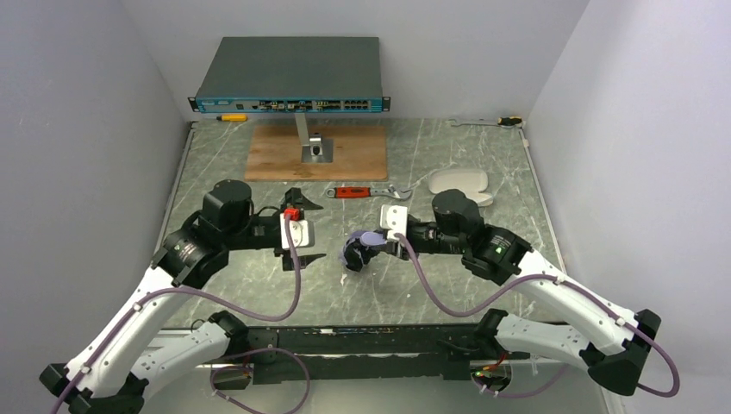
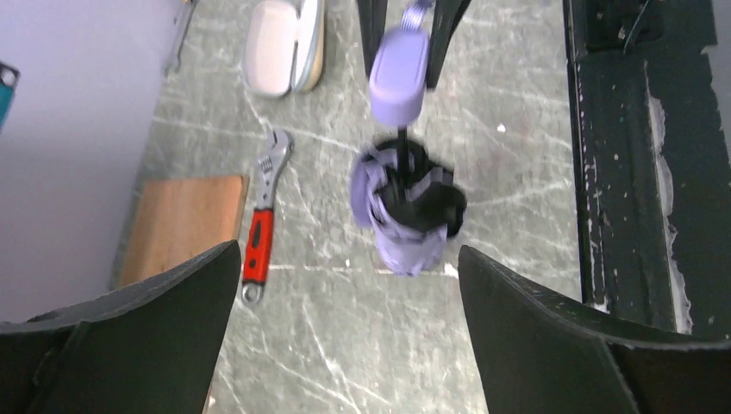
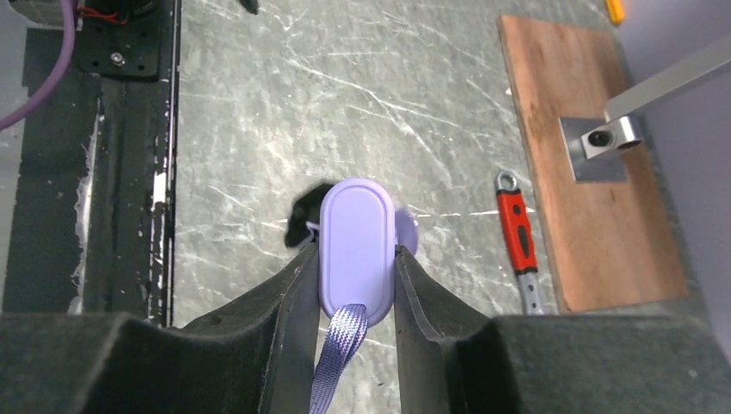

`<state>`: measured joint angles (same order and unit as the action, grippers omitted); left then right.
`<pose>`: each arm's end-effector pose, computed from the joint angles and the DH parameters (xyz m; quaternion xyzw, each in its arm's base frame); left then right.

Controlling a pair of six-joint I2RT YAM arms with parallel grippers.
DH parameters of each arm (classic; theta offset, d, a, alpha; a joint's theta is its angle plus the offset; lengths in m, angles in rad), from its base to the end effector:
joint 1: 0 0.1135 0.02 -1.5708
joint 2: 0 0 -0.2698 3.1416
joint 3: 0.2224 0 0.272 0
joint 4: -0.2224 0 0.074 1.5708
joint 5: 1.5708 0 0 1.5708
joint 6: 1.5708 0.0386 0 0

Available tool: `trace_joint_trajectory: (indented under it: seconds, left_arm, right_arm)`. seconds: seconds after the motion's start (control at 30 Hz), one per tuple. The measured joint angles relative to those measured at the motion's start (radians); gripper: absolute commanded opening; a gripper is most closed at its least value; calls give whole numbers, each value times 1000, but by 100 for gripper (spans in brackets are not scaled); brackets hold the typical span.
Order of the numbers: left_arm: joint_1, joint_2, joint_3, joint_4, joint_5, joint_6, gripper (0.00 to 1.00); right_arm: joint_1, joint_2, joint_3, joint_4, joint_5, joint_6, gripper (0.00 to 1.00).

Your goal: Open the umbrella

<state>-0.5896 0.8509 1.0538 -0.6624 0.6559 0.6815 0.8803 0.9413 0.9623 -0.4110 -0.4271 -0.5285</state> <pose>0.1395 -0.1217 0.3822 0.6142 0.5464 -0.2504 0.5114 0.1317 0.1845 0.3556 -0.6156 0.5422 0.2685 0.5048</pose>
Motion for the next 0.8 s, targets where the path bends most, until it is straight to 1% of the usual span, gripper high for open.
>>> trace_joint_trajectory:
  seconds: [0.07, 0.17, 0.27, 0.37, 0.43, 0.53, 0.57, 0.63, 0.7, 0.73, 0.77, 0.8]
  left_arm:
    - [-37, -2, 11, 24, -14, -17, 100]
    - [-76, 70, 31, 76, -17, -58, 100]
    - [-78, 148, 11, 132, -9, -92, 100]
    - [-77, 165, -45, 177, -6, -122, 99]
    - [-78, 161, -61, 198, 2, -147, 93]
    - [-78, 166, -32, 221, 26, -178, 79]
    - [-79, 176, 0, 220, 40, -183, 77]
    - [-92, 208, 77, 217, 59, -190, 81]
    - [-111, 242, 146, 220, 66, -198, 81]
    - [-116, 253, 165, 227, 68, -205, 79]
    - [-122, 261, 175, 240, 71, -217, 75]
    - [-124, 262, 175, 249, 72, -232, 68]
  right_arm:
    - [0, 14, 8, -6, 10, 40, 0]
    - [-2, 36, 22, 7, 23, 92, 0]
    - [-4, 42, 23, 19, 31, 130, 0]
    - [-21, 45, 41, 8, 33, 163, 0]
    - [-36, 55, 80, -11, 28, 184, 0]
    - [-52, 66, 153, -21, 20, 204, 0]
    - [-55, 66, 172, -21, 16, 204, 0]
    - [-56, 66, 200, -20, 8, 205, 0]
    - [-56, 72, 220, -22, -2, 208, 0]
    - [-56, 79, 230, -23, -3, 209, 0]
    - [-56, 86, 239, -25, -6, 211, 0]
    - [-56, 95, 251, -26, -10, 213, 0]
